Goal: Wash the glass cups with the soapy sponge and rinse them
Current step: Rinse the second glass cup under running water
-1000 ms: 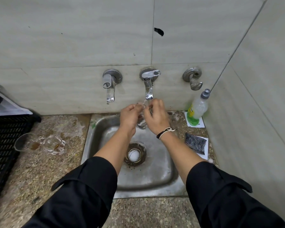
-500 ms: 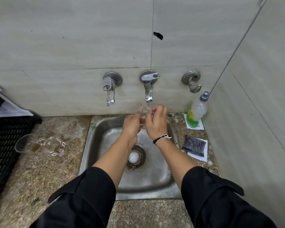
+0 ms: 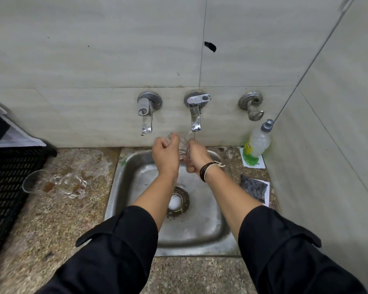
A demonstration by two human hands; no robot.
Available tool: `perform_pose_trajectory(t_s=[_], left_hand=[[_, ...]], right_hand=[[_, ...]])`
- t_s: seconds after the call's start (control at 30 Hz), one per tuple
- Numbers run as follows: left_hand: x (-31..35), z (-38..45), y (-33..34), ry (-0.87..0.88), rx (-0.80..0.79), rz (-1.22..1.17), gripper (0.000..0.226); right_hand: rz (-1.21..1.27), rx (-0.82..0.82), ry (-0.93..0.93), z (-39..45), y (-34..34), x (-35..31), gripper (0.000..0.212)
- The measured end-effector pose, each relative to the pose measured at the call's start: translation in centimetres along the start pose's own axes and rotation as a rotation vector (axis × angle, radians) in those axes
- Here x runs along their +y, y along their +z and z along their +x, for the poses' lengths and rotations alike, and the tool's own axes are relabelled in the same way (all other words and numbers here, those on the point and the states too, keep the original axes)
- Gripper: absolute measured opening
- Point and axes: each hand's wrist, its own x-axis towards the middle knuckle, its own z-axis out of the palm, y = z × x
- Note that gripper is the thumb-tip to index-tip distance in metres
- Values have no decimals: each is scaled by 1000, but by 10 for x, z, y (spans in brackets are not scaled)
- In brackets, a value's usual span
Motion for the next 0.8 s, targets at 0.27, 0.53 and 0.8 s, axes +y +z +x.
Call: perform_pose_trajectory(t_s=[0.27, 0.53, 0.8], left_hand=[[-10, 5, -8, -264, -381, -110, 60], [-14, 3, -11, 178, -667, 210, 71], [-12, 16, -2, 195, -709, 209, 69]], right_hand=[[-558, 66, -454, -10, -32, 44, 48], [-1257, -196, -652, -26, -47, 3, 59], [-1501, -204, -593, -22, -52, -15, 67]])
